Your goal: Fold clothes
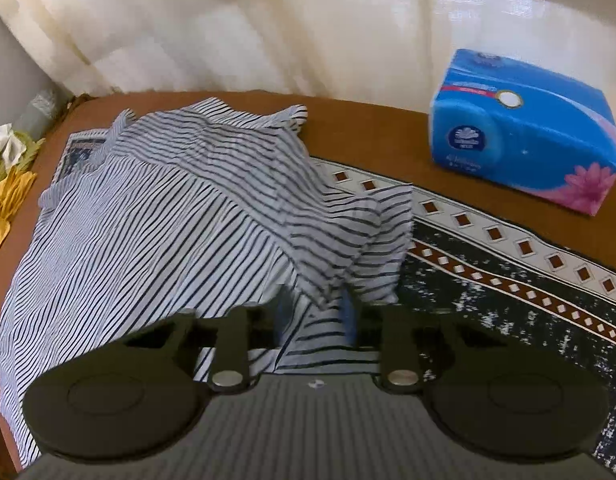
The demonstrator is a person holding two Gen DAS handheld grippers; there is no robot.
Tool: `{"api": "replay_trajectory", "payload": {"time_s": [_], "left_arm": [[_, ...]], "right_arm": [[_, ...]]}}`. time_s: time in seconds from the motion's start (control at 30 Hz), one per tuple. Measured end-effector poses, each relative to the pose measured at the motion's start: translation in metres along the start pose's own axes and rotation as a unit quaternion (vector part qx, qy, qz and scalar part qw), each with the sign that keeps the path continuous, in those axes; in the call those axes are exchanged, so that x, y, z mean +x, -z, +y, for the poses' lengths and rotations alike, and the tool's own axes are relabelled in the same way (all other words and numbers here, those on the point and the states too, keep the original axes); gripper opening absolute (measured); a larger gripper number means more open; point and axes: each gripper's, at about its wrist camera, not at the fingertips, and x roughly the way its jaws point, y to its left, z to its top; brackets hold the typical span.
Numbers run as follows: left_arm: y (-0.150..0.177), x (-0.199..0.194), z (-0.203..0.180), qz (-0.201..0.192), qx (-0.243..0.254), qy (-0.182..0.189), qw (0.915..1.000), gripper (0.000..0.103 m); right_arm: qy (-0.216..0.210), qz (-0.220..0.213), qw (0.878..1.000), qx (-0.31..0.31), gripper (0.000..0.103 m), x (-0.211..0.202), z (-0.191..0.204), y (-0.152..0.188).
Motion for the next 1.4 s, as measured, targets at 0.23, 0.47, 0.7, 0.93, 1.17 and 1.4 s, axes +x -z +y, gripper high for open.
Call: {"api": "replay_trajectory", "payload": {"time_s": [0.23, 0.47, 0.7, 0.93, 1.17, 1.4], "left_arm": [[-0.005, -0.026, 0.023, -0.027, -0.035, 0.051, 0.9977, 0.0], [-0.014, -0.046, 0.053, -0.066, -0.076, 0.071, 0.9924, 0.0], [-0.007, -0.048, 0.055, -0.063, -0.08, 0.074, 0.992, 0.0], [-0.006, -0.056, 0.063, -0.08, -0.094, 0.072, 0.9898, 0.0], [-0.003, -0.078, 0.085, -0.125, -0.112, 0.07, 0.9833, 0.0], [0.021, -0.096, 0.135, -0.153, -0.153, 0.054, 0.9747, 0.0]], "right_arm": [[-0.014, -0.004, 1.0, 0.012, 0.005, -0.008, -0.004, -0.002], [0.023, -0.012, 1.0, 0.011, 0.025, -0.015, 0.001, -0.007], [0.04, -0.003, 0.998, 0.048, 0.049, -0.017, 0.0, 0.007], [0.015, 0.006, 0.998, 0.053, 0.004, -0.014, -0.003, 0.008], [0.009, -0.017, 0.999, 0.043, 0.004, -0.036, 0.015, -0.011], [0.01, -0.037, 0.999, 0.011, 0.004, -0.042, 0.063, -0.04]]}}
